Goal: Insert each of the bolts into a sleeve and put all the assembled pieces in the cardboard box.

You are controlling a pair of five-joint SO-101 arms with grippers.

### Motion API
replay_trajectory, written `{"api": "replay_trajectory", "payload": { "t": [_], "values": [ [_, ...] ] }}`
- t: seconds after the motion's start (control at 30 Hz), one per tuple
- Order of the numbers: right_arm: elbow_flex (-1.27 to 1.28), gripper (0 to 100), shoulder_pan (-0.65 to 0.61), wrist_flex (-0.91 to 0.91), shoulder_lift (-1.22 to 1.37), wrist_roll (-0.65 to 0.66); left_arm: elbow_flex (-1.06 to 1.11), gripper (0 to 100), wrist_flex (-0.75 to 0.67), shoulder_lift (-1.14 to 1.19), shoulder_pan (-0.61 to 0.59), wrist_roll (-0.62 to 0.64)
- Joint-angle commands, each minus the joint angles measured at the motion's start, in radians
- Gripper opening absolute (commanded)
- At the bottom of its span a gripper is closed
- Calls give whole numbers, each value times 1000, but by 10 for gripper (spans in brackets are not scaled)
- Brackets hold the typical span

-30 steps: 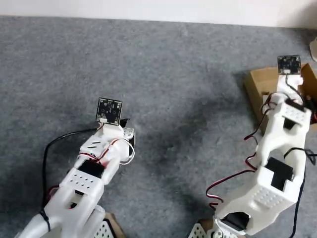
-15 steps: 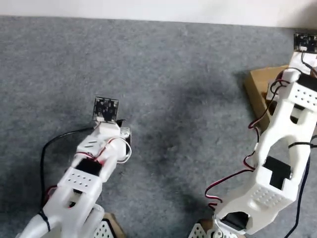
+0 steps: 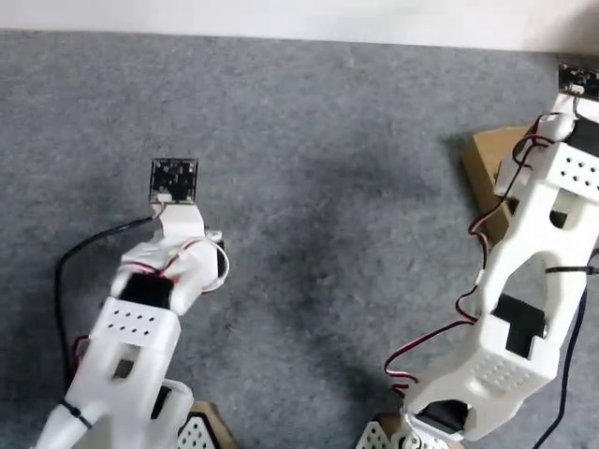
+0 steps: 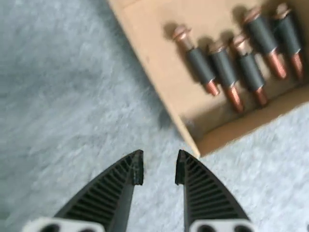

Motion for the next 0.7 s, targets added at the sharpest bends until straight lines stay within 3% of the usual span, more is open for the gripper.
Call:
{"api": "replay_trajectory", "payload": {
  "t": [0.0, 0.27, 0.4, 0.67],
  "values": [
    [-35, 104, -45, 35, -202, -20, -176, 24, 198, -7, -24, -9],
    [265, 104, -136, 27, -562, -57, -229, 24, 356, -8, -142, -35],
    [483, 104, -157, -59, -737, -57, -196, 24, 384, -38, -214, -46],
    [865, 104, -174, -199, -1015, -55, -36, 24, 482, -357, -234, -95]
  ]
}}
